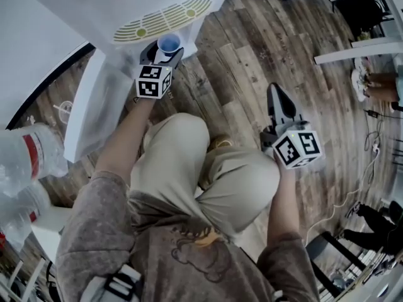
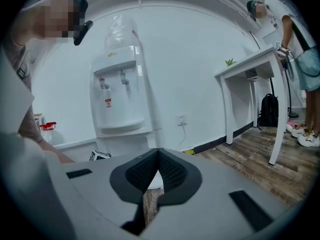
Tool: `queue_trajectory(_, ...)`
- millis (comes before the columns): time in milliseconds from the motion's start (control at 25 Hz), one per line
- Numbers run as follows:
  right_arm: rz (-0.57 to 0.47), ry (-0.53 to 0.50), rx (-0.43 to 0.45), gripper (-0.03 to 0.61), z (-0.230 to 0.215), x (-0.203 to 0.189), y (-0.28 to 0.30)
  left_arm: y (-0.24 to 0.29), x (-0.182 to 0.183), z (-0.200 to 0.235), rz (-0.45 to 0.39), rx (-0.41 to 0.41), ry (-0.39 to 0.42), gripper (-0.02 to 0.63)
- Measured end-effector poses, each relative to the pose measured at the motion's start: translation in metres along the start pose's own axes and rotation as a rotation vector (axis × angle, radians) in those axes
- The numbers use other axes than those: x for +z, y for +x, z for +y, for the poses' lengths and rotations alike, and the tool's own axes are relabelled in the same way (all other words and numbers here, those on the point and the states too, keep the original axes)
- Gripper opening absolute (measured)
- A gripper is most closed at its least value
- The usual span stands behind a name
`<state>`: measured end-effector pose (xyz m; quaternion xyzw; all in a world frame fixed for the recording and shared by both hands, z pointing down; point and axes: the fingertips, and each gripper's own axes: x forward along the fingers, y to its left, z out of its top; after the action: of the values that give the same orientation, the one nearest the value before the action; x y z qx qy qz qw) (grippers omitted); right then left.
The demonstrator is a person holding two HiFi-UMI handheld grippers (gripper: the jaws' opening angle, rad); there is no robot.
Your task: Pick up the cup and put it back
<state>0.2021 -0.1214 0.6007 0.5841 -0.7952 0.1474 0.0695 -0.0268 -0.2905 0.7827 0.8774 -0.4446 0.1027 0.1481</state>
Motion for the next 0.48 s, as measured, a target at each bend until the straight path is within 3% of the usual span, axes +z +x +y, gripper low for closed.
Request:
queue_trajectory(200,-0.027,-0.001,-0.003,0.002,0.005,0.004,0.004,-0.027,0.018,-0.024,-0.003,-0.079,0.003,0.327)
queue_trajectory(480,-0.026,-0.005,-0.008,0.002,0.003,0.003,0.008,-0.067,0.051,-0.067,-0.009,-0.210,0.066,0.327)
